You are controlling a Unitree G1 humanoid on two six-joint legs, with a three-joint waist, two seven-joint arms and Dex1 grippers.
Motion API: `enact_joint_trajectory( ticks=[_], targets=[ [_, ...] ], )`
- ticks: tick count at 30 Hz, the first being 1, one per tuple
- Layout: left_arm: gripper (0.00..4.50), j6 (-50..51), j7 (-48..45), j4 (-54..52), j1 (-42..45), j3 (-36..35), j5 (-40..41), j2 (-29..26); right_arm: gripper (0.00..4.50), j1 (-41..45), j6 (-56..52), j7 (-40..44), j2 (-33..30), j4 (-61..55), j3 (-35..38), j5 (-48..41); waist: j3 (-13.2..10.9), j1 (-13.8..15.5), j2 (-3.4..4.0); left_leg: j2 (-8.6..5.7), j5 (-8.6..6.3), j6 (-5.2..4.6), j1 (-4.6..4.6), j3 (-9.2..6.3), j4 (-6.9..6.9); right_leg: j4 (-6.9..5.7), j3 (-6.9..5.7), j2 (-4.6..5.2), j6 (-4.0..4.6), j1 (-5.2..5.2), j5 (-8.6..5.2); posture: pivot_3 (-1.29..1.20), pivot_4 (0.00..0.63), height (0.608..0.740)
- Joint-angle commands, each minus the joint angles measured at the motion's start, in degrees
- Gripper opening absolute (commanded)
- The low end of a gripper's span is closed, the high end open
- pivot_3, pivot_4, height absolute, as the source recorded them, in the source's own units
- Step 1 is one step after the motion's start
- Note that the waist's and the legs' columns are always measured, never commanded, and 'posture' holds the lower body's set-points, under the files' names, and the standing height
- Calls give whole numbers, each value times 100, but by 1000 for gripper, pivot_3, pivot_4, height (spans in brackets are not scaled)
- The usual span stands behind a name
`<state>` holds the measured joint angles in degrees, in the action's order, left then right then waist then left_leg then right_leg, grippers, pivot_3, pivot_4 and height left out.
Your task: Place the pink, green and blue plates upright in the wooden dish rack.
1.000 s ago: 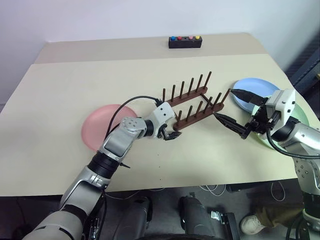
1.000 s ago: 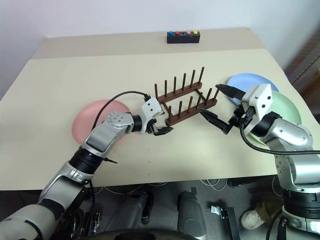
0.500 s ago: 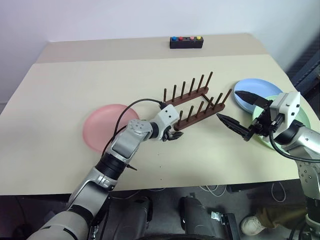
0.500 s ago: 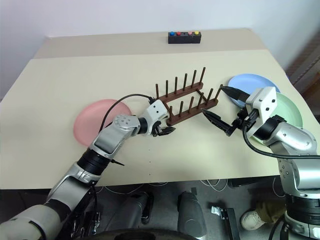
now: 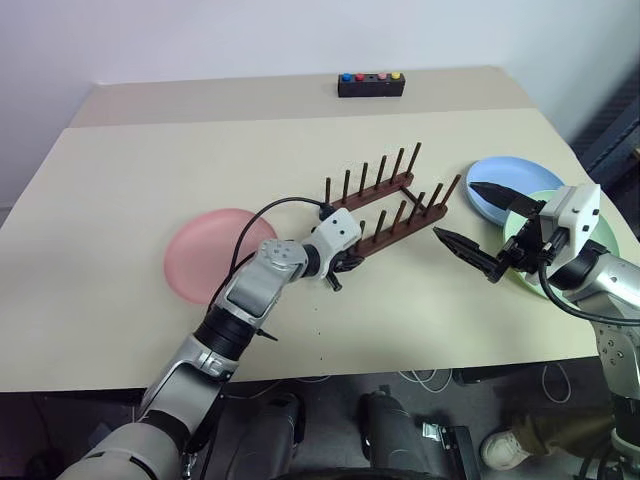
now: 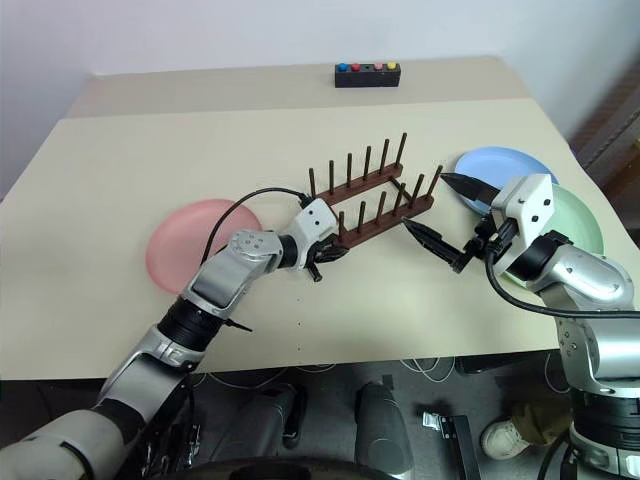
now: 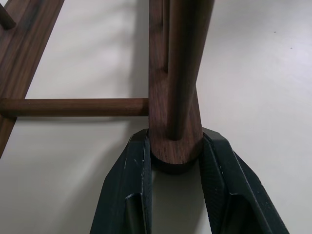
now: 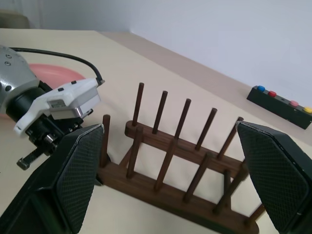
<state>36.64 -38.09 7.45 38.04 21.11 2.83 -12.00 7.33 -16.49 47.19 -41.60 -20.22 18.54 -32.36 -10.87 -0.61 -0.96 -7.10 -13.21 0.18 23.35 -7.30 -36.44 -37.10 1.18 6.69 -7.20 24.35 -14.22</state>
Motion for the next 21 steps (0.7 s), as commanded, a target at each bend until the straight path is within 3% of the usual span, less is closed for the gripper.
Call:
enact_joint_trajectory(
  ticks=[1, 6, 13, 21],
  targets=[
    [735, -381, -335, -49, 239, -397, 209, -260, 4500, 24, 81, 32, -66, -164, 229, -110, 0, 2, 0, 0, 0, 0, 0, 0, 0, 0, 0, 0, 0, 0, 0, 0, 150, 740],
    [735, -886, -1007, 321, 508, -679, 499, -581, 4500, 10, 60, 69, -82, -146, 262, -113, 0, 22, 0, -1, 0, 0, 2, 0, -2, 1, -1, 1, 0, 0, 0, 0, 150, 740],
    [735, -1980, -2810, 1349, 889, -502, 546, -1222, 4500, 82, -19, 97, -117, -154, 221, -171, 0, 1, 0, -1, 0, 0, 2, 0, -1, 2, -3, 1, 0, 0, 0, 0, 150, 740],
    [735, -3099, -3667, 2782, 1532, -481, 341, -1150, 4500, 19, -126, 89, -144, -313, 296, -289, -2, 9, -2, -1, -2, -4, 6, -1, -6, 2, -5, 2, 0, 0, 0, 0, 150, 740]
  ],
)
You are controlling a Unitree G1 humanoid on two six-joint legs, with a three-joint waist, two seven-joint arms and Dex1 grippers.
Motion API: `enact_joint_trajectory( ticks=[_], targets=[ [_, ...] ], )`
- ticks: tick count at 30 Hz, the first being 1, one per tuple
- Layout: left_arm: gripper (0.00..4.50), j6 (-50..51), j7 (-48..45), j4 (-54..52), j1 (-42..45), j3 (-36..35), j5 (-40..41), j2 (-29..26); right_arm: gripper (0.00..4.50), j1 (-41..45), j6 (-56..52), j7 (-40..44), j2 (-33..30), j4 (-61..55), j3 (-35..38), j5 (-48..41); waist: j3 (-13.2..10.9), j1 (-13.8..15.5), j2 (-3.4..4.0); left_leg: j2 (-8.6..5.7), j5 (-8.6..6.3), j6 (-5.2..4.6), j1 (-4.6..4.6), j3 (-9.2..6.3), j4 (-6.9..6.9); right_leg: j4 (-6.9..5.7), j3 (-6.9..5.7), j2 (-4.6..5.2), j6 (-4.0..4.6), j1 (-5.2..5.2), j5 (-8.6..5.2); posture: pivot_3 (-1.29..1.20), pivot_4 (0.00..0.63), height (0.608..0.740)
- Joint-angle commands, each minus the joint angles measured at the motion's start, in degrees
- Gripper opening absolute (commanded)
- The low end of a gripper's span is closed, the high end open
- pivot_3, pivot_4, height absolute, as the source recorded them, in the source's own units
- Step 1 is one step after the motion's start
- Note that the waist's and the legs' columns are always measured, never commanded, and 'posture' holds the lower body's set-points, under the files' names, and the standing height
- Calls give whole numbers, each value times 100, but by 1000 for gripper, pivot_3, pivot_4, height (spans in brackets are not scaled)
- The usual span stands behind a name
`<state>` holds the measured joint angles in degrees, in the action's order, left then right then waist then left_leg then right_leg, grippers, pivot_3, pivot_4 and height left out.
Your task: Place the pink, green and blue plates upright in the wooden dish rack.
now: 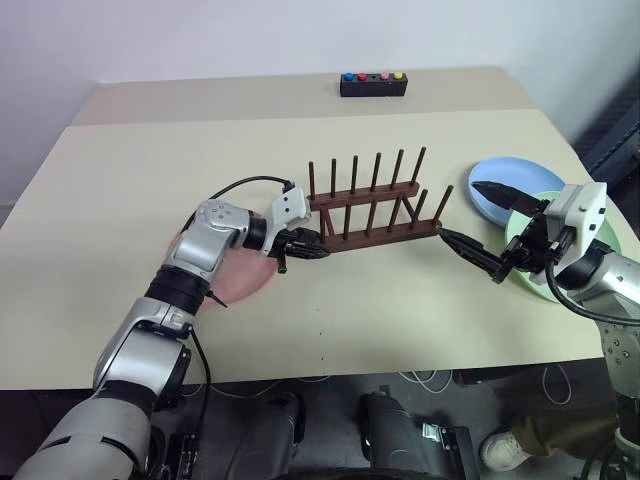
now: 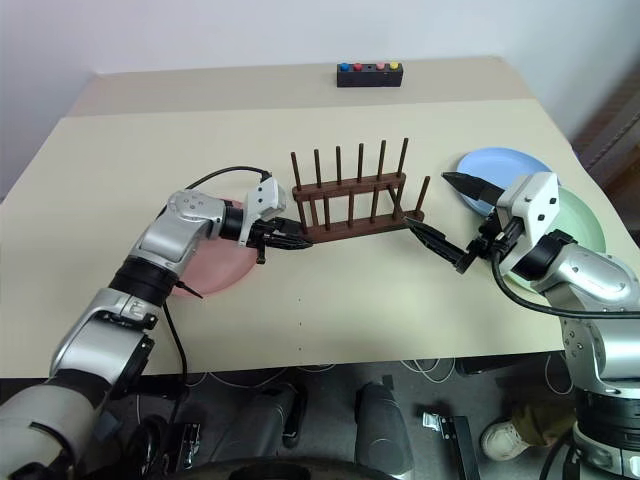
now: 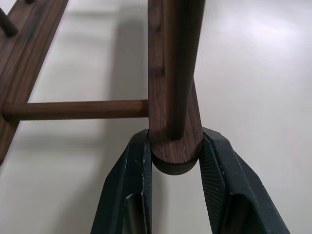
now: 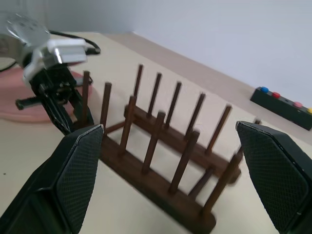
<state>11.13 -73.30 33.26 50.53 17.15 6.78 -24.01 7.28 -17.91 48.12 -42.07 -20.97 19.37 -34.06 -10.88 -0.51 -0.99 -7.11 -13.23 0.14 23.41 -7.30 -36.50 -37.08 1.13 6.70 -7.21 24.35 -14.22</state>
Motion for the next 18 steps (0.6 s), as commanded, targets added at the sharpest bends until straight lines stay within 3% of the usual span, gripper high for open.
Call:
enact_joint_trajectory(
  ticks=[1, 7, 18],
  targets=[
    [735, -753, -128, 368, 334, -36, -155, 83, 4500, 7, 8, -9, -99, -259, 229, -124, 0, 1, 0, 0, 0, 0, 0, 0, 0, 0, 0, 0, 0, 0, 0, 0, 150, 740],
    [735, -1531, -159, 1086, 466, 141, -606, 258, 4500, -43, -40, -70, -80, -356, 268, -140, 0, -12, 0, 0, 0, -1, 0, 0, 0, -1, 0, 0, -1, 0, 0, 0, 150, 740],
    [735, -1234, 200, 1435, 618, -79, -601, 661, 4500, -111, -88, -129, -85, -445, 273, -141, 0, -12, -1, 0, -1, -3, 1, 0, -5, -3, -1, -2, -4, 0, 1, 0, 150, 740]
  ],
)
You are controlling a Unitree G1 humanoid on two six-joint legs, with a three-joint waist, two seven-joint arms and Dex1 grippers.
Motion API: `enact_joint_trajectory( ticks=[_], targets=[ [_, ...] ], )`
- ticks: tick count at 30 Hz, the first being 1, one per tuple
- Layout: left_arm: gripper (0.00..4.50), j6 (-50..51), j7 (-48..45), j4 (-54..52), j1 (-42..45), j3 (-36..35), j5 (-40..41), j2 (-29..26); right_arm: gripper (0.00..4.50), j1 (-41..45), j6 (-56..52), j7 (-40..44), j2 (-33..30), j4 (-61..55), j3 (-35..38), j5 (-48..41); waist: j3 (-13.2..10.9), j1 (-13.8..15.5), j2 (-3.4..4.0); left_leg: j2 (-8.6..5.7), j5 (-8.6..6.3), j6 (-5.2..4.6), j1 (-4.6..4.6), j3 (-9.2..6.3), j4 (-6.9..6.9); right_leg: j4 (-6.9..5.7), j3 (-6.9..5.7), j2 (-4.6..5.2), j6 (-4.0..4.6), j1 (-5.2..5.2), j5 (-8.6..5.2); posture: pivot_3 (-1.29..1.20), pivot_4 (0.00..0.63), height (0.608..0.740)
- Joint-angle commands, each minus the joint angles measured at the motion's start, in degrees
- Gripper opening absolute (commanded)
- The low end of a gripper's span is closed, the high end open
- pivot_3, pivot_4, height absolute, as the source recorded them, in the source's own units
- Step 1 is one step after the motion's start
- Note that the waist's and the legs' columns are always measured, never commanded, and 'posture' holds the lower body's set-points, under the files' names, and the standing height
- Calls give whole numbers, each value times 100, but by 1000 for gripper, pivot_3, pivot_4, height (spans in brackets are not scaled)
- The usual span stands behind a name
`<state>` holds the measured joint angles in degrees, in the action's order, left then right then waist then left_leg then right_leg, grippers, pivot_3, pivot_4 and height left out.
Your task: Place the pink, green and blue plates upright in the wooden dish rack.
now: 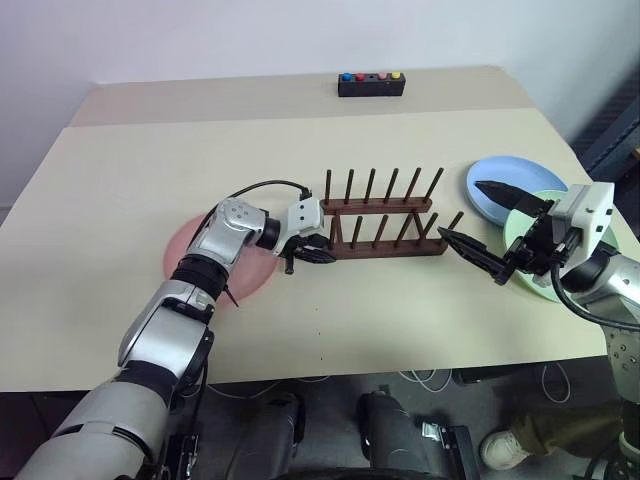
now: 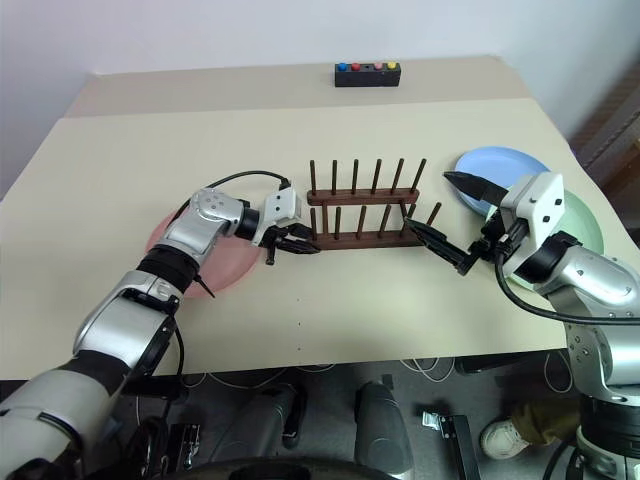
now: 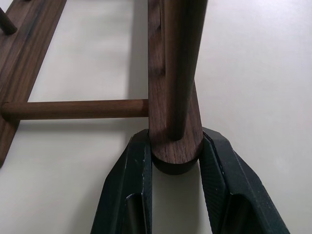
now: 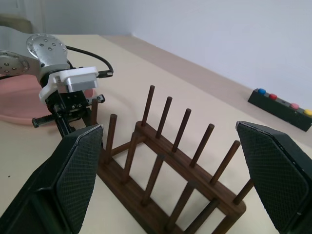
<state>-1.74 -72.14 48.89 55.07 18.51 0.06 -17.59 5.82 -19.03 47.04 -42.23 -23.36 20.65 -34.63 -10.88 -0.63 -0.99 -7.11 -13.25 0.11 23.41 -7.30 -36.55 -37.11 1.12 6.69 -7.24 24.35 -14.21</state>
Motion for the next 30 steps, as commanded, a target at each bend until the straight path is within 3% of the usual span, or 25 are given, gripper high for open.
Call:
enact_joint_trajectory(
  ticks=[1, 18, 25, 26, 30],
  targets=[
    [735, 208, 91, -150, 169, -255, 117, 56, 4500, 39, 22, -19, -70, -200, 135, -80, 0, 0, 0, 0, 0, 0, 0, 0, 0, 0, 0, 0, 0, 0, 0, 0, 150, 740],
    [735, 636, 97, -476, 58, -310, 162, 220, 4500, 107, 6, -14, -64, -157, 94, -40, 0, 6, 0, 0, 0, 0, 0, 0, -2, -1, 0, 0, -1, 0, 0, 0, 150, 740],
    [4150, 768, 205, -490, 103, -414, 174, 198, 4500, 89, 0, -29, -58, -184, 94, -44, 0, 1, 0, 0, 0, 0, 0, 0, -2, -1, 0, 0, -1, 0, 1, 0, 150, 740],
    [4465, 908, 185, -528, 122, -454, 222, 196, 4500, 88, 3, -22, -61, -174, 97, -44, 0, 2, 0, 0, 0, 0, 0, 0, -2, -1, 0, 0, -1, 0, 1, 0, 150, 740],
    [4465, 1805, -31, -1009, 164, -657, 525, 78, 4500, 111, 6, -15, -55, -147, 73, -40, 0, 0, 0, 0, 0, 0, 0, 0, -2, -1, 0, -1, -1, 0, 1, 0, 150, 740]
  ],
)
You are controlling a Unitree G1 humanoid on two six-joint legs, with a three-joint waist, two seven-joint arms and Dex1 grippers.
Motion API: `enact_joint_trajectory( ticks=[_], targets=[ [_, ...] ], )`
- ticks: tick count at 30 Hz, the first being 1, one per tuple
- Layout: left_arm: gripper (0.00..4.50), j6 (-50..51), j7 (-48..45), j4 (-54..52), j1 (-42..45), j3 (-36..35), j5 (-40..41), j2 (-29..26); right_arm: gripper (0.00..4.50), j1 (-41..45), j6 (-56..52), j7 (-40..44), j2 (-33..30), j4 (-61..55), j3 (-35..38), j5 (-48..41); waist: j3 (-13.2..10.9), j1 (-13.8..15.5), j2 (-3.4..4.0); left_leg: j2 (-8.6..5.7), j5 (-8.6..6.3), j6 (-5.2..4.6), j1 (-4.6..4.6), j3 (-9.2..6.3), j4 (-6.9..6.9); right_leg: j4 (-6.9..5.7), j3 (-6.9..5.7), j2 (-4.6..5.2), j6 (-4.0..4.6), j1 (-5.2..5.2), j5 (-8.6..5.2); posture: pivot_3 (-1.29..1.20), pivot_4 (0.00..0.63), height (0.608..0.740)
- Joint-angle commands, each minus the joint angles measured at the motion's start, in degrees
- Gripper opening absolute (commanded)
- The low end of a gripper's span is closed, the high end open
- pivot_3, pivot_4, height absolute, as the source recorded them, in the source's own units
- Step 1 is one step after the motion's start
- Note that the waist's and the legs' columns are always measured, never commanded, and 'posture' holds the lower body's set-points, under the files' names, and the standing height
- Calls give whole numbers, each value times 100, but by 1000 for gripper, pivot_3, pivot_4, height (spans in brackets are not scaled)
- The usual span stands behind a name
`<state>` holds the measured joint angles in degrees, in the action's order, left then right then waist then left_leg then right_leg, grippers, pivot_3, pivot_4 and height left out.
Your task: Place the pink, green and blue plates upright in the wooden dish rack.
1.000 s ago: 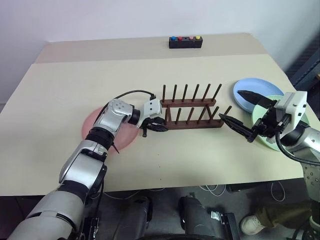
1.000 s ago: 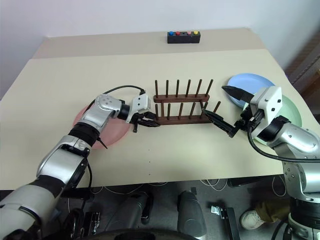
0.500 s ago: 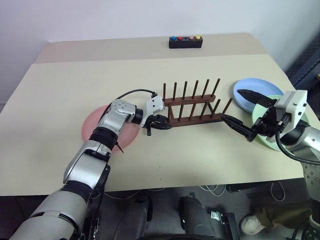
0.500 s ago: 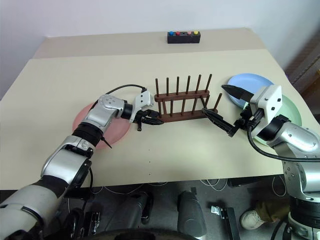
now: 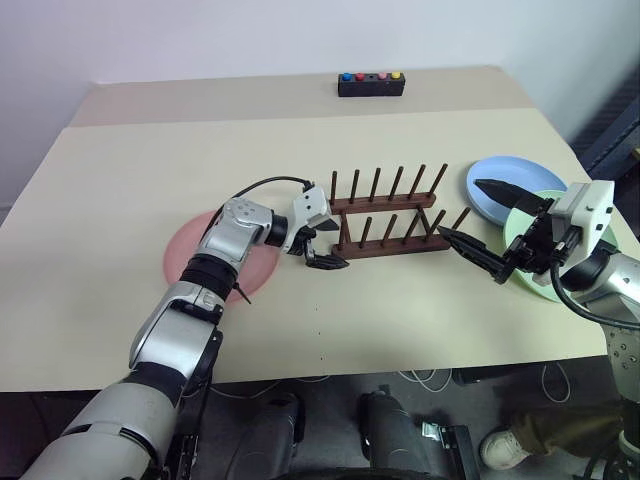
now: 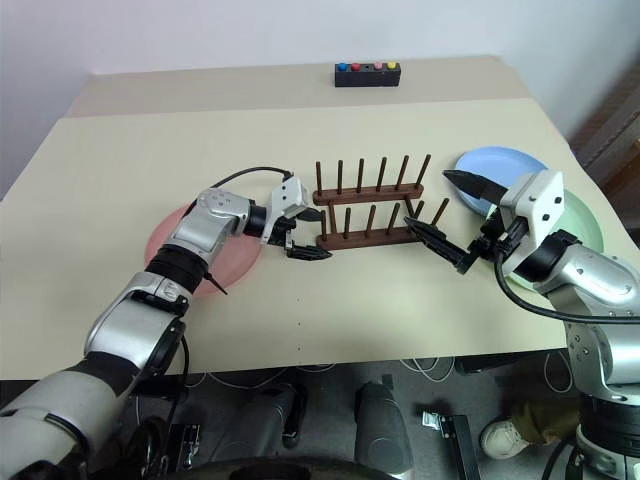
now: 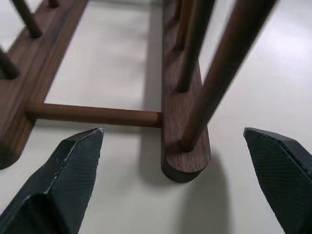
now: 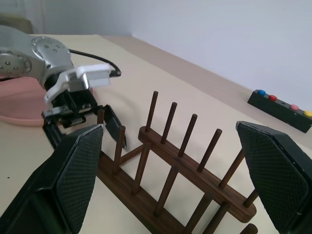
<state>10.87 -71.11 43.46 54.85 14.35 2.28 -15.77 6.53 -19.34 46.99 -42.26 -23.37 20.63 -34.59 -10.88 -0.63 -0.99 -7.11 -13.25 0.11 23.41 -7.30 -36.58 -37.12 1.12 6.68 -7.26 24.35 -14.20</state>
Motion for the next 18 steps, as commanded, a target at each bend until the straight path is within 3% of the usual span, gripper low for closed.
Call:
enact_joint_trajectory(
  ticks=[1, 7, 11, 14, 18],
  targets=[
    [4465, 666, -154, -599, 208, -284, 332, -194, 4500, 41, 36, -7, -51, -149, 68, -45, 0, 0, 0, 0, 0, 0, 0, 0, 0, 0, 0, -1, 0, 0, 0, 0, 150, 740],
    [4465, 1080, -374, -1421, 259, -375, 403, -883, 4500, 35, -2, 40, -66, -118, 45, -71, 0, -12, 1, 3, 0, 1, -1, -1, 0, -2, 1, -4, 0, 1, 0, 0, 150, 740],
    [4465, 1164, -631, -1627, 173, -405, 327, -1630, 4500, 53, -490, 66, -136, 62, 52, -334, 0, -15, 0, 2, 0, 1, 0, -1, -1, 0, 1, -3, 0, 0, 0, 0, 150, 740],
    [3667, 1614, -880, -1909, 20, -701, 804, -1945, 3647, 12, -777, 91, -119, 123, 93, -552, 0, -21, 1, 4, 0, 1, -2, -2, 0, -2, 2, -6, 0, 0, 0, 0, 150, 740],
    [1624, 3385, -1117, -3202, -341, -1087, 2076, -1968, 1630, -191, -1036, 414, -228, -73, 111, -915, 0, 17, 1, 2, -2, -2, 4, -5, -6, 1, 0, -2, 0, -1, 0, 0, 150, 740]
  ],
)
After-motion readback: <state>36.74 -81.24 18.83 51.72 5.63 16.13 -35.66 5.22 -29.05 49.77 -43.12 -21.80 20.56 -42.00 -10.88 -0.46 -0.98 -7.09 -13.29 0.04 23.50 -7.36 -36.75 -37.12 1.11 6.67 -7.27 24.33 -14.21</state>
